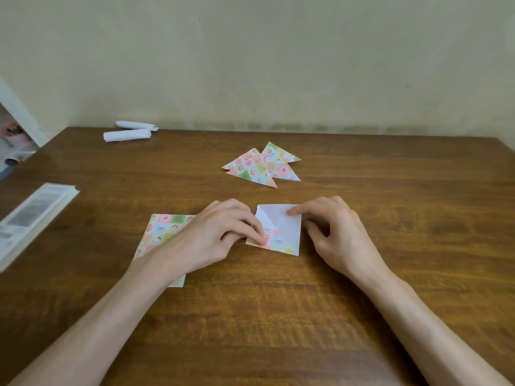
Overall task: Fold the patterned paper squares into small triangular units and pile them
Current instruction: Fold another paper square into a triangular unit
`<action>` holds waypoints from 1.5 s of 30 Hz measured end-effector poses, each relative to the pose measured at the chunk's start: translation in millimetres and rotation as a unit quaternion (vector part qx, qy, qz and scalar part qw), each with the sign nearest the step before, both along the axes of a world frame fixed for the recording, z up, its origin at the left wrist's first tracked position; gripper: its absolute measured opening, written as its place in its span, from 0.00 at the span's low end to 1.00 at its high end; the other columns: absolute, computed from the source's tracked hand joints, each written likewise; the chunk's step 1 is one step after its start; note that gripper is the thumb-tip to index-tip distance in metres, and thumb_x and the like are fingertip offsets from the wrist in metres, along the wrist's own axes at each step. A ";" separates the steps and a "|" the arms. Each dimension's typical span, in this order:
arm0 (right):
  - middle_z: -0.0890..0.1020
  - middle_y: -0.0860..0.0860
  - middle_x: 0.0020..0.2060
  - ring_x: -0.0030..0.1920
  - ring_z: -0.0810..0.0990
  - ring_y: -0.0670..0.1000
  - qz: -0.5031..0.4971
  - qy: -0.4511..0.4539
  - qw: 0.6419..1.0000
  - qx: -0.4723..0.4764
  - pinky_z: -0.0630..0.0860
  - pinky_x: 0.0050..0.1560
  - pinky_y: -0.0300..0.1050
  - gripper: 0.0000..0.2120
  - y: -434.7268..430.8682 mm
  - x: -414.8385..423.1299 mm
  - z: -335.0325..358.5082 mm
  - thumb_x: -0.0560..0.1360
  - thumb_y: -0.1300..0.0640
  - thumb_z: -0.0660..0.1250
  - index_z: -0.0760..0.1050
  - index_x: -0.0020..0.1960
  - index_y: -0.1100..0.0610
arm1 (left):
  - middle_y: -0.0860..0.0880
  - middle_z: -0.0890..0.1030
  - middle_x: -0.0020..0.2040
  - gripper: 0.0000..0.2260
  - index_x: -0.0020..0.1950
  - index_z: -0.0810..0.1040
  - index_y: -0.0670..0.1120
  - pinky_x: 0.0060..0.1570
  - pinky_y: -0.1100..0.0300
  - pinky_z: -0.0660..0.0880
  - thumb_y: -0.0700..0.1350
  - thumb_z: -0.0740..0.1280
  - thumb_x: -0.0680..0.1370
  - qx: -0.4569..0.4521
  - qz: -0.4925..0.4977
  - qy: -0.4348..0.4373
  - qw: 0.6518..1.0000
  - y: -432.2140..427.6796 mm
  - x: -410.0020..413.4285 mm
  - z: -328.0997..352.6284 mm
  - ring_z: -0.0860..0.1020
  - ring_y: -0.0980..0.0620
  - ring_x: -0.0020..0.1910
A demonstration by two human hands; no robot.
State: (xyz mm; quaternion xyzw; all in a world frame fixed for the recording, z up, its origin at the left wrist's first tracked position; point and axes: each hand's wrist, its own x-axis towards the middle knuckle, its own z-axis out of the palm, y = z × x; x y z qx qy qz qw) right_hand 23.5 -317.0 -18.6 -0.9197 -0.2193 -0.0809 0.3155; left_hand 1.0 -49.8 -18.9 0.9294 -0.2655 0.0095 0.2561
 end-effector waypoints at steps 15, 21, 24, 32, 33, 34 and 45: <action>0.82 0.39 0.44 0.55 0.76 0.45 0.139 -0.035 0.990 -0.009 0.62 0.67 0.47 0.05 6.2 -9.0 2.9 0.72 0.51 0.77 0.84 0.47 0.43 | 0.62 0.78 0.56 0.15 0.61 0.85 0.58 0.52 0.56 0.72 0.62 0.66 0.80 0.050 0.007 -0.106 0.993 -14.8 -11.5 -0.2 0.74 0.58 0.53; 0.82 0.39 0.45 0.50 0.77 0.44 0.119 0.030 0.992 -0.015 0.73 0.52 0.42 0.07 -7.9 1.2 5.5 0.73 0.43 0.76 0.84 0.48 0.44 | 0.63 0.82 0.52 0.07 0.53 0.87 0.56 0.54 0.52 0.74 0.54 0.70 0.79 0.017 0.027 -0.101 0.994 -18.1 -10.4 -3.8 0.77 0.60 0.55; 0.81 0.43 0.39 0.41 0.77 0.46 0.122 0.086 0.988 0.032 0.69 0.41 0.35 0.12 -12.5 3.9 5.7 0.76 0.39 0.71 0.84 0.43 0.46 | 0.63 0.79 0.50 0.10 0.52 0.86 0.57 0.56 0.56 0.71 0.59 0.68 0.79 0.005 0.063 -0.073 0.995 -20.3 -12.0 -2.9 0.76 0.60 0.53; 0.82 0.42 0.36 0.36 0.77 0.45 0.057 0.089 0.993 0.047 0.69 0.40 0.33 0.06 -3.9 0.3 4.8 0.80 0.49 0.70 0.79 0.45 0.47 | 0.60 0.76 0.43 0.10 0.43 0.79 0.58 0.53 0.56 0.72 0.61 0.66 0.79 -0.039 0.136 -0.042 0.989 -26.6 -9.6 -8.2 0.74 0.59 0.50; 0.82 0.41 0.37 0.37 0.78 0.45 0.046 0.090 0.993 0.052 0.70 0.40 0.33 0.05 -3.0 0.6 3.8 0.79 0.50 0.72 0.79 0.45 0.47 | 0.60 0.75 0.44 0.09 0.43 0.79 0.58 0.53 0.56 0.72 0.61 0.65 0.79 -0.034 0.136 -0.041 0.989 -27.6 -9.5 -8.4 0.73 0.58 0.50; 0.83 0.41 0.37 0.37 0.79 0.45 0.036 0.093 0.993 0.062 0.71 0.40 0.33 0.04 -2.3 0.5 3.0 0.78 0.52 0.73 0.79 0.46 0.47 | 0.60 0.75 0.45 0.10 0.43 0.78 0.58 0.53 0.56 0.72 0.61 0.64 0.79 -0.026 0.135 -0.043 0.990 -28.8 -9.5 -8.2 0.73 0.58 0.50; 0.80 0.42 0.37 0.40 0.77 0.44 -0.015 0.058 0.998 0.001 0.75 0.44 0.45 0.07 4.1 -6.3 -0.7 0.76 0.52 0.73 0.80 0.53 0.44 | 0.60 0.71 0.48 0.13 0.42 0.76 0.56 0.52 0.59 0.68 0.62 0.62 0.80 0.047 0.150 -0.059 0.986 -33.0 -5.8 -8.8 0.69 0.59 0.50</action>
